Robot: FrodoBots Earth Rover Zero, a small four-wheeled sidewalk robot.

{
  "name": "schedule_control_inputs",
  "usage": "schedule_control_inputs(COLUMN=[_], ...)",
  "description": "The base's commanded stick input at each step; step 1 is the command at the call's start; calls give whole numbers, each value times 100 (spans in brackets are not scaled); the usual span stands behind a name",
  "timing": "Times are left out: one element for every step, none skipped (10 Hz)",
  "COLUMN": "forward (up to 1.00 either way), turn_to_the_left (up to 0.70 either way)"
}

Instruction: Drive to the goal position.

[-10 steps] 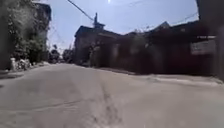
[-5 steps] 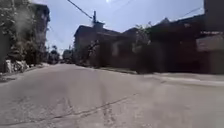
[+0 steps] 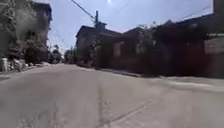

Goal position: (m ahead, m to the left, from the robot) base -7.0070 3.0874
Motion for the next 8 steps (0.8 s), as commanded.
schedule_control_inputs(forward=[85, 85, 85, 85, 85, 85, 85, 85], turn_to_the_left=[32, 28, 24, 15, 0, 0, 0, 0])
